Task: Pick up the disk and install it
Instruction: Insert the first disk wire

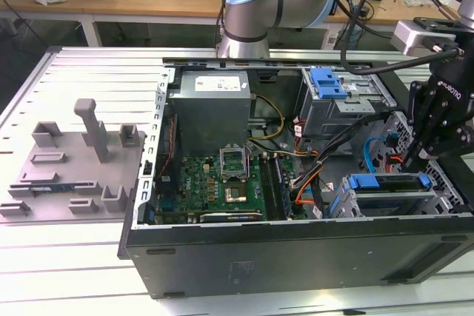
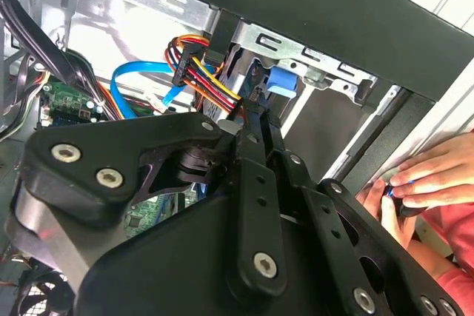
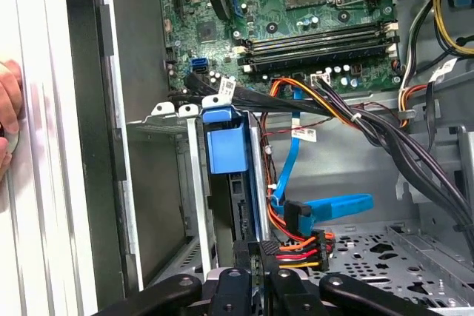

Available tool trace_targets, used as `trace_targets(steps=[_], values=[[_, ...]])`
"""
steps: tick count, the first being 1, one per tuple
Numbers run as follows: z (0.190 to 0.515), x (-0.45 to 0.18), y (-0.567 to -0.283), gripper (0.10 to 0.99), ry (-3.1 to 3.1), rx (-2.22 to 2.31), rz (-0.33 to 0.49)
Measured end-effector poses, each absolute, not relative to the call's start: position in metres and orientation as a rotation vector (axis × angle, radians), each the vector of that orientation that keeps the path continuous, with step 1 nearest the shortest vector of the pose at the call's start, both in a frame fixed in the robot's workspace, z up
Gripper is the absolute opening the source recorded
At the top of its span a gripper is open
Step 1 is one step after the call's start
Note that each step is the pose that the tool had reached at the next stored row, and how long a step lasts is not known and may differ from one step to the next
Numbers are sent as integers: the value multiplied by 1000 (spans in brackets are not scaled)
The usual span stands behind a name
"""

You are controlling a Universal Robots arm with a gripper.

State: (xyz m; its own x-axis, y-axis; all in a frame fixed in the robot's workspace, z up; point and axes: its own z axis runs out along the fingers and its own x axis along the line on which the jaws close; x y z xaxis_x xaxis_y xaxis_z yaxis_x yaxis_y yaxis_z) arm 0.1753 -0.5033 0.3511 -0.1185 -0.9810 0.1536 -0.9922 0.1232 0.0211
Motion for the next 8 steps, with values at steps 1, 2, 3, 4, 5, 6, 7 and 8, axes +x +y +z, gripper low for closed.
trace_targets(steps=[1, 2, 3, 4, 5, 6, 7, 8], values=[[351, 175, -503, 165, -2254, 1994, 130], [351, 175, -503, 165, -2255, 1993, 130], [351, 174, -503, 165, -2255, 1992, 130], [351, 173, -503, 165, -2256, 1991, 130], [351, 173, -503, 165, -2256, 1991, 130], [351, 173, -503, 165, -2256, 1992, 130], [351, 173, -503, 165, -2256, 1992, 130], [351, 172, -503, 165, -2256, 1991, 130]])
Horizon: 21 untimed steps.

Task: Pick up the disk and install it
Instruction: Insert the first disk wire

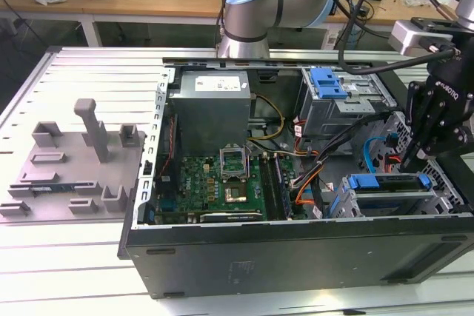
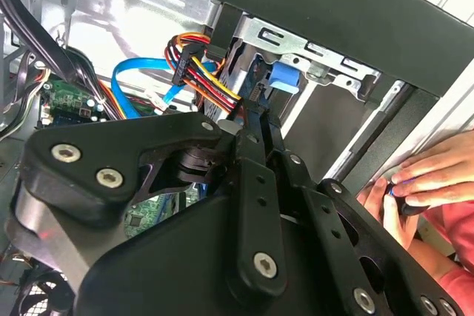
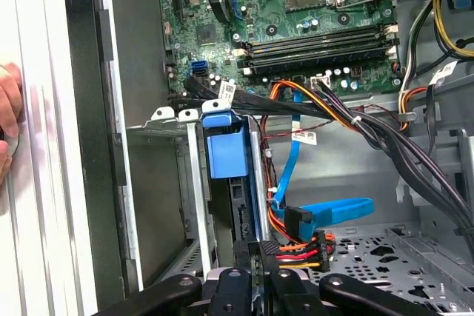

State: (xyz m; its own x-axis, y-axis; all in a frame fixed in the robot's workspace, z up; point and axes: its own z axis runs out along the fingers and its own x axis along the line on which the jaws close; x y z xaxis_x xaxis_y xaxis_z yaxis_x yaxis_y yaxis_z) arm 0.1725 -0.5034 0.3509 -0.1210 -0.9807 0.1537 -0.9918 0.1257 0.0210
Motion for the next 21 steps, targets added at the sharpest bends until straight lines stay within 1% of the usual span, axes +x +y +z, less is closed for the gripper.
trace_targets(steps=[13, 21], values=[[350, 172, -505, 165, -2261, 1999, 132], [350, 171, -509, 165, -2273, 2010, 117]])
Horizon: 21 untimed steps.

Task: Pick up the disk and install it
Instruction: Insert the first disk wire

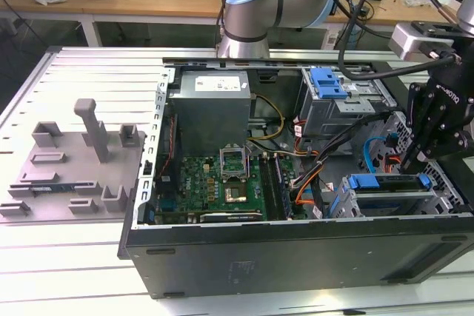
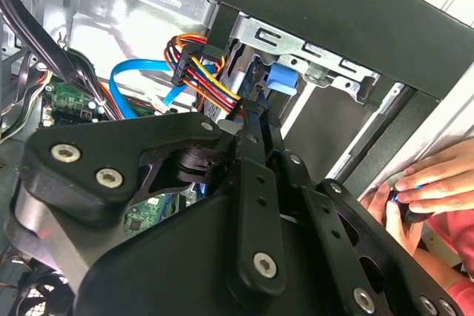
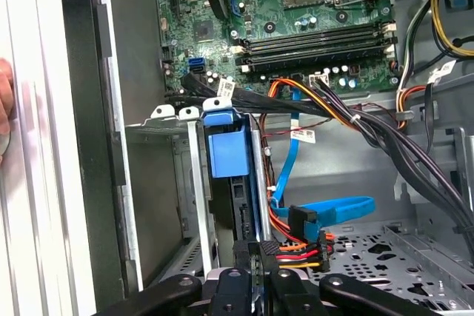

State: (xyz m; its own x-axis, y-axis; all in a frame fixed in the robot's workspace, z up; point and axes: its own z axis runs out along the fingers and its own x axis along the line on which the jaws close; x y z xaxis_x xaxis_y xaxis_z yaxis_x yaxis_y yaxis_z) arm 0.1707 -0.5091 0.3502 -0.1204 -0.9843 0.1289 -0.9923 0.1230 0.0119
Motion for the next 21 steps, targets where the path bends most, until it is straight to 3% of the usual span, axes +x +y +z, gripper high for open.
trace_targets(steps=[21], values=[[350, 169, -509, 165, -2241, 2048, 119]])
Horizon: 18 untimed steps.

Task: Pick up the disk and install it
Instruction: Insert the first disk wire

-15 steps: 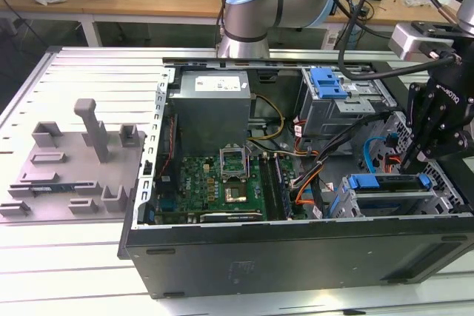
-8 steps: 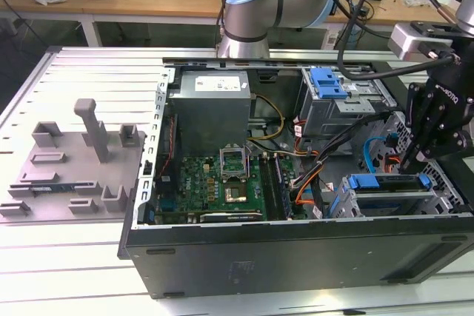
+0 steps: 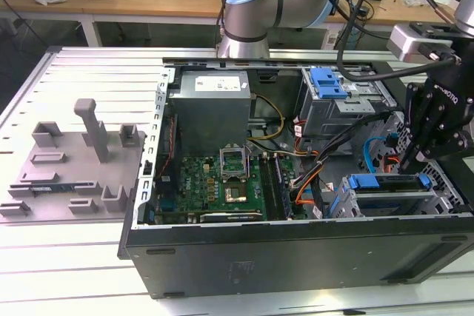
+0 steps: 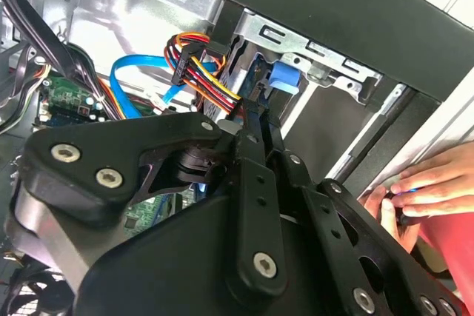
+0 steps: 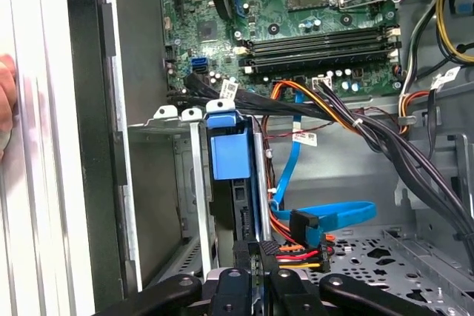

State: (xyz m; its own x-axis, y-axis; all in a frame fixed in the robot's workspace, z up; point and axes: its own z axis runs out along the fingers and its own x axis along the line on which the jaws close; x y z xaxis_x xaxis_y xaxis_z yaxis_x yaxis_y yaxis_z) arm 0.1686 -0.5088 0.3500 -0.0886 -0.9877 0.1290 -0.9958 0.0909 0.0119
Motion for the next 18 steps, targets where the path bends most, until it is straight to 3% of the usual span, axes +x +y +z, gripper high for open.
trace_targets(steps=[18], values=[[348, 169, -509, 165, -2231, 2060, 120]])
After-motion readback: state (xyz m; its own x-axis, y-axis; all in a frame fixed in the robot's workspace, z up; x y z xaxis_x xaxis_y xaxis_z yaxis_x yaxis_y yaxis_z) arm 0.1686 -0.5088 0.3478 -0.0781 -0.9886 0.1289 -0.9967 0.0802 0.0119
